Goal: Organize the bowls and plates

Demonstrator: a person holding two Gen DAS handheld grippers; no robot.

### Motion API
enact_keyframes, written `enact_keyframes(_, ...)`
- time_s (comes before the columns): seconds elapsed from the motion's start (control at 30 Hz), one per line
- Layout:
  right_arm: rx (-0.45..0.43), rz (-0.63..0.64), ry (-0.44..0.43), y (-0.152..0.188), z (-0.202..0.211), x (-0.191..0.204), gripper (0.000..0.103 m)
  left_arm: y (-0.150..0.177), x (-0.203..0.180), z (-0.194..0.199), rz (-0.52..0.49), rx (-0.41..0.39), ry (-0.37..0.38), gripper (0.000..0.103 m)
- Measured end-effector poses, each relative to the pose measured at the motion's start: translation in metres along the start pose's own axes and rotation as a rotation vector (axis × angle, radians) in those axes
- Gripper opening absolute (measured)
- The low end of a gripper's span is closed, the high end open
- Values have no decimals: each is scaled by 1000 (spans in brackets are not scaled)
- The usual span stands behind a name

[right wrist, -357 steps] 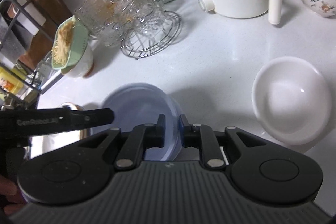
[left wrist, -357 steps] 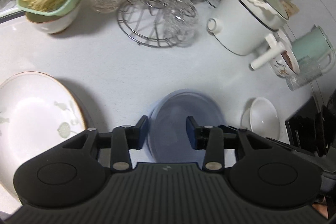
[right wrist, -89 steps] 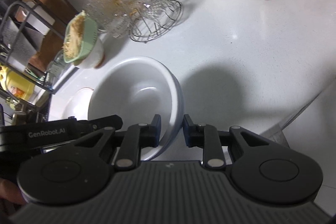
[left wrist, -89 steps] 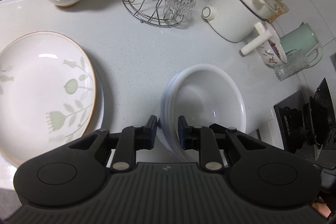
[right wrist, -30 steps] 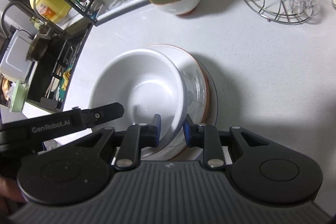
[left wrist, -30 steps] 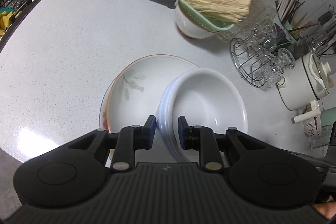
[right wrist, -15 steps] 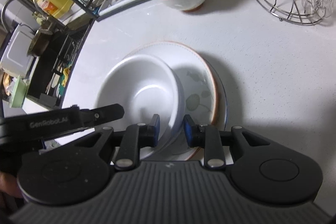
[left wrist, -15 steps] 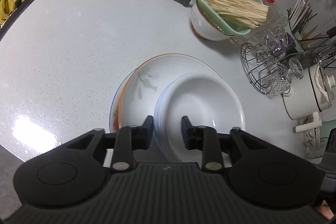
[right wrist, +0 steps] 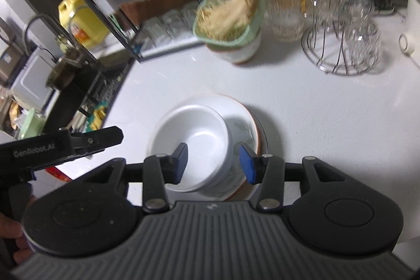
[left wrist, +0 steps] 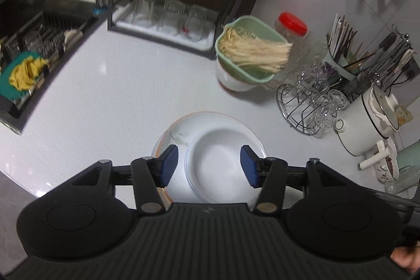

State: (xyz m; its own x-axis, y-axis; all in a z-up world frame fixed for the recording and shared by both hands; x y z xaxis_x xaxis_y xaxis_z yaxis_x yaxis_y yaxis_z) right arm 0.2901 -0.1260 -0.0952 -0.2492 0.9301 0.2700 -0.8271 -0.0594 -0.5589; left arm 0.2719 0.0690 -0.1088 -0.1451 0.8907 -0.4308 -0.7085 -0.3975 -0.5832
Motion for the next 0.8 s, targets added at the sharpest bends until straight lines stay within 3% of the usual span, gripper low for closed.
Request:
enact_keyframes(0.17, -90, 16, -6, -6, 34, 9, 46, -8, -13, 43, -52, -71, -12, 78)
enact_keyframes(0.23, -124, 31, -7, -8, 48, 14, 51, -9, -17, 60, -71, -97, -21, 85)
enact_keyframes(0.3, -167, 55, -6, -8, 62, 18, 79, -9, -20, 75, -91, -122, -25, 90)
enact_keyframes(0.33, -188, 63, -1, -9, 68, 20, 84, -8, -21, 82, -101, -133, -32, 91)
enact_keyframes(0.63, -266, 71, 8, 10, 111, 24, 85, 15, -31, 142, -156, -202, -71, 99)
enact_keyframes(0.8, -303, 67, 14, 28, 133, 24, 85, 34, -36, 155, -189, -203, -77, 100)
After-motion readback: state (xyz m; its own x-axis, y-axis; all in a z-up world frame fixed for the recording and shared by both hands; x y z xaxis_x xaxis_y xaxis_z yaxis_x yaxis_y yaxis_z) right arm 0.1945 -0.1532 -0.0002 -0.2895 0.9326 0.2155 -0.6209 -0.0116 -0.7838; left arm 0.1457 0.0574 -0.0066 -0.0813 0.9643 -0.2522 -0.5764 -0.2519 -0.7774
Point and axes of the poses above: each gripper's, at about its wrist camera, not at the fingertips, and z roughly against the way its jaws point, x to its left, y to its underside, the point moved 7 cm from there along -z, roughly the way its jaws point, and after that the axes turned 9 degrees about y, right-handed, at the moved point
